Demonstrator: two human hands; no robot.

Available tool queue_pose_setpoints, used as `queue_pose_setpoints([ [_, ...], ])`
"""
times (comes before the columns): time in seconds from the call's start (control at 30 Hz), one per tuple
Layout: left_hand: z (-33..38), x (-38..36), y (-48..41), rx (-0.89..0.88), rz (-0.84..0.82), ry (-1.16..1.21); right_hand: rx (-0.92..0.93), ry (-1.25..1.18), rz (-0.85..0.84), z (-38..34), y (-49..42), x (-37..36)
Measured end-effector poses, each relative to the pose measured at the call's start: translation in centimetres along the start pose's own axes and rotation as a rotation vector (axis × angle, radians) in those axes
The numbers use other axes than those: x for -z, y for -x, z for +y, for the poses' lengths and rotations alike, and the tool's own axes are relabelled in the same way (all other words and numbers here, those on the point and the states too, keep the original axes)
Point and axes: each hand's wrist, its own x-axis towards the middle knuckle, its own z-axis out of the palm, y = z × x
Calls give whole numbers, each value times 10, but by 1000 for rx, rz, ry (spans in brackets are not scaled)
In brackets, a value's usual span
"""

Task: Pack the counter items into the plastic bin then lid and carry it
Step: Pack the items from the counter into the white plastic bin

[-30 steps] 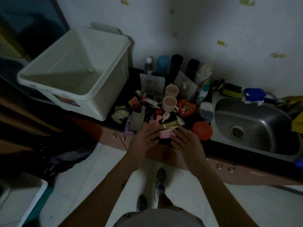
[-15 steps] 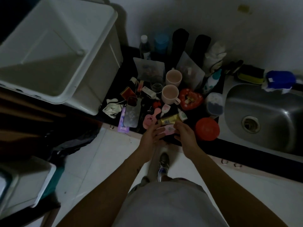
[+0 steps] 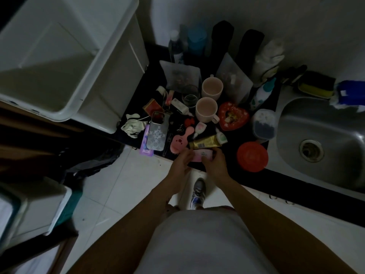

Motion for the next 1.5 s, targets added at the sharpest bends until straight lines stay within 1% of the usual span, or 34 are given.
queue_pose_setpoints([
  [0.13, 1, 3, -6, -8, -1, -25, -41, -55, -24, -2, -2, 0],
  [0.23, 10, 1, -7, -52, 17, -55, -8, -94, -49, -7, -1, 5],
  [0.3, 17, 0, -6, -127, 30, -88, 58, -66, -57, -11, -1, 12],
  [0.37, 21, 1, -6, -223, 26, -124, 86, -96, -61, -15, -2, 20],
  [0.43, 26, 3, -7, -323, 32, -212, 113, -149, -73, -21, 0, 27],
  [0.5, 31, 0, -6, -379, 20, -333, 150, -190, -97, -30, 1, 32],
  [0.6, 35, -5, -10, -329, -29, -478, 215, -226, -223, -38, 1, 35],
  [0.67, 32, -5, -15, -296, -18, -544, 203, -282, -269, -40, 0, 33],
  [0.73, 31, -5, -16, -320, 44, -574, 113, -396, -226, -39, -5, 31],
  [0.77, 32, -5, -14, -338, 80, -575, 87, -412, -190, -38, -8, 30],
  [0.8, 31, -4, -13, -356, 113, -562, 88, -381, -158, -36, -12, 29],
  [0.83, 30, -4, -12, -360, 145, -534, 130, -261, -127, -31, -17, 28],
  [0.93, 28, -3, -9, -344, 187, -401, 291, 116, -147, -20, -28, 25],
  [1.03, 26, 1, -6, -317, 161, -318, 540, 364, -147, -18, -31, 20],
  [1.07, 25, 3, -5, -308, 162, -301, 600, 431, -154, -15, -34, 17],
  [1.1, 25, 3, -4, -297, 164, -280, 623, 504, -162, -14, -35, 16],
  [1.23, 22, 7, -1, -237, 174, -204, 611, 722, -105, -12, -40, 9],
  [1.37, 19, 14, 1, -218, 106, -155, 541, 936, -80, -16, -45, 4],
  [1.43, 18, 15, 0, -222, 107, -180, 540, 950, -51, -17, -45, 3],
  [1.5, 17, 16, -2, -216, 148, -174, 551, 888, -20, -16, -43, 2],
])
